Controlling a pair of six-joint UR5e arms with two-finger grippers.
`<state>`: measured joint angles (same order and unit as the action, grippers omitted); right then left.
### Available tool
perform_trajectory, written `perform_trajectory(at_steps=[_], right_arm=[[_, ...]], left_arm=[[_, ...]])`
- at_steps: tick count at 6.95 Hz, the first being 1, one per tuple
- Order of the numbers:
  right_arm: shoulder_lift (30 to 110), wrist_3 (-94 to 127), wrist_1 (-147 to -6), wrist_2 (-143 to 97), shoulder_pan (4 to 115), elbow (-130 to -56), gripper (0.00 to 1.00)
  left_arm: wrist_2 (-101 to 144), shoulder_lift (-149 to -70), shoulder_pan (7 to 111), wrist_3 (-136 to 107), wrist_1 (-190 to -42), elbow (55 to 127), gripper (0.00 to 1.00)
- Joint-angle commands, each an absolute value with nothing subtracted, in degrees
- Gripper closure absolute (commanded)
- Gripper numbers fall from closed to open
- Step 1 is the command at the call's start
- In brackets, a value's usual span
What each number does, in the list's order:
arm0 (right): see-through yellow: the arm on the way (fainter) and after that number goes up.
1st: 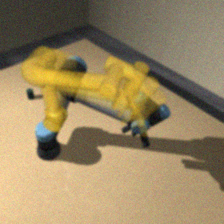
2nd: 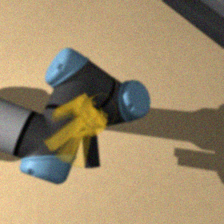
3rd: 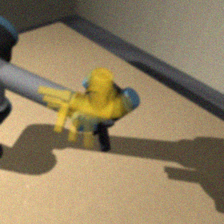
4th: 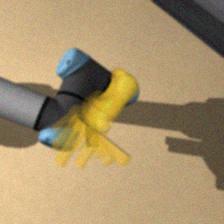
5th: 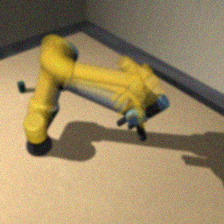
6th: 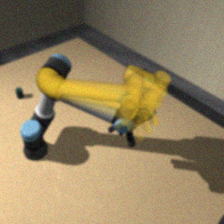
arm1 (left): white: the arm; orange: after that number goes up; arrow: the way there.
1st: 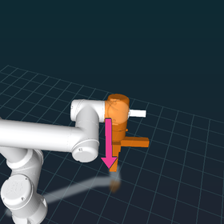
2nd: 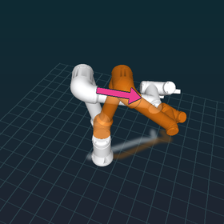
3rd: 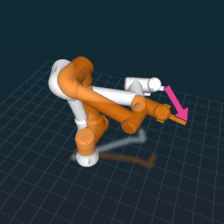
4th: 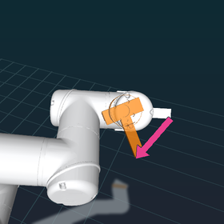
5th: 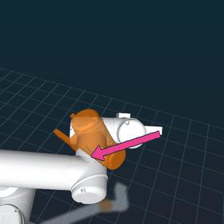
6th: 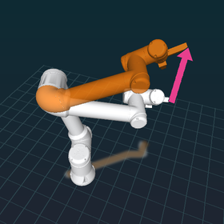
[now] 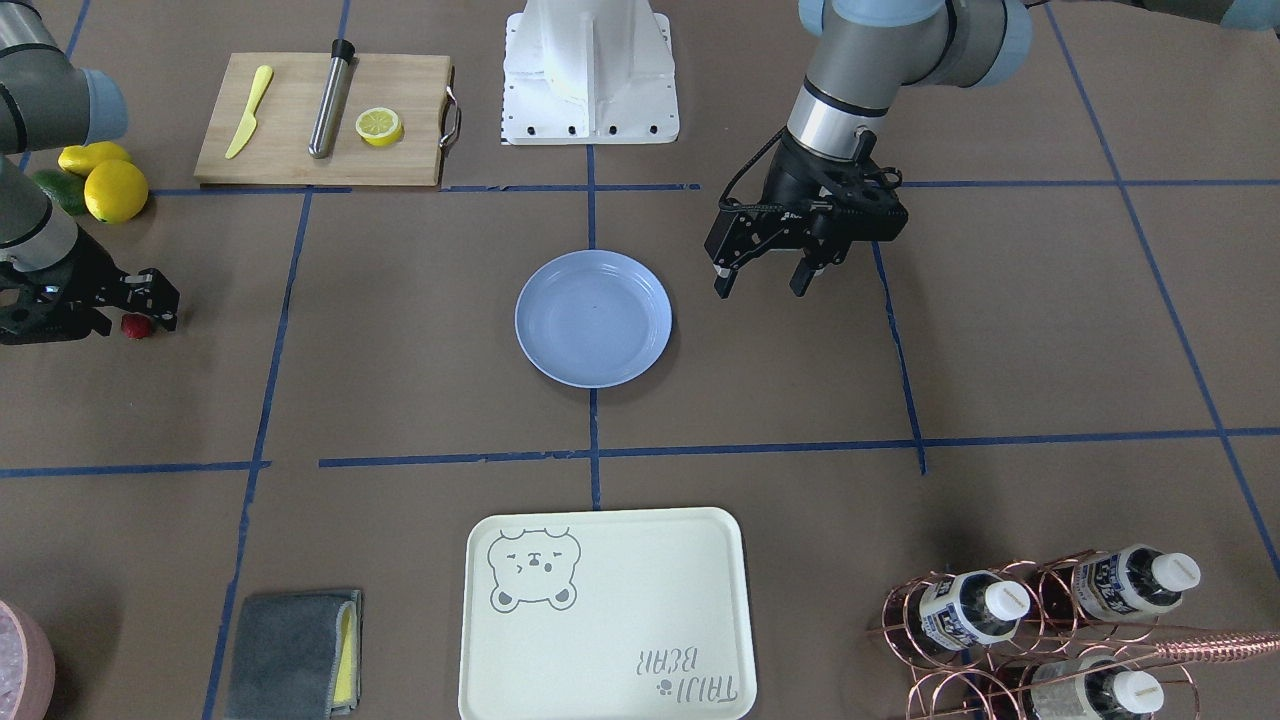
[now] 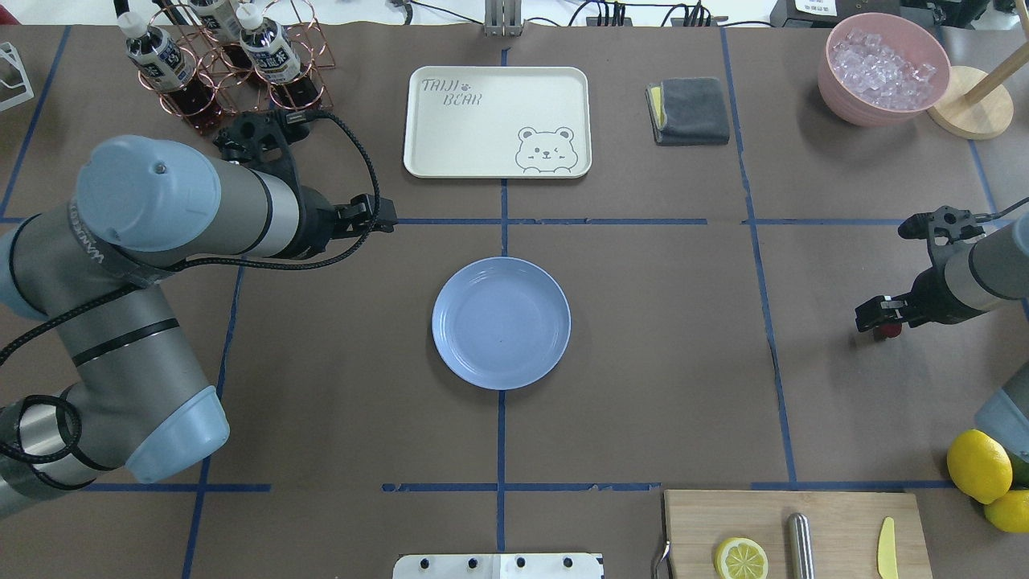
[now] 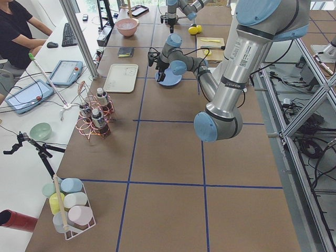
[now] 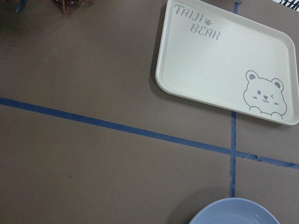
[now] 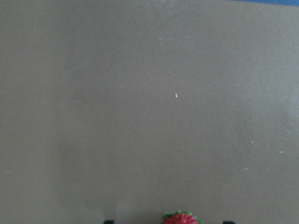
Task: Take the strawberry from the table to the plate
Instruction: 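Release the plate with the left gripper while the right lowers onto the strawberry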
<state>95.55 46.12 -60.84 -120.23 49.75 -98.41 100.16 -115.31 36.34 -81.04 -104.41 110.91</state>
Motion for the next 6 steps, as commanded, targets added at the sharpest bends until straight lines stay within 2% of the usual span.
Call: perform_trajectory(at_steps=[1,2,4,5,6], right_arm=[[95.89,46.05,-60.91,-120.32,49.66,-98.35,0.23],[95.89,46.14,-60.91,-120.41,49.66,-98.35,0.29],[95.71,46.32,-60.82,-120.06,49.66,-98.44,0.66],[95.63,45.97,-60.82,-119.36,49.75,-98.79,0.92],[95.97,45.71,-60.82,-119.44,50.01,-100.09,1.00]], left_arm=[[100.20,-115.31,36.39,-81.04,-104.41,110.92,0.00],[100.28,-115.31,36.47,-81.04,-104.41,110.92,0.00],[100.28,-115.31,36.47,-81.04,-104.41,110.92,0.00],[100.37,-115.31,36.56,-81.04,-104.41,110.92,0.00],[101.94,-115.23,37.43,-81.04,-104.41,110.83,0.00]])
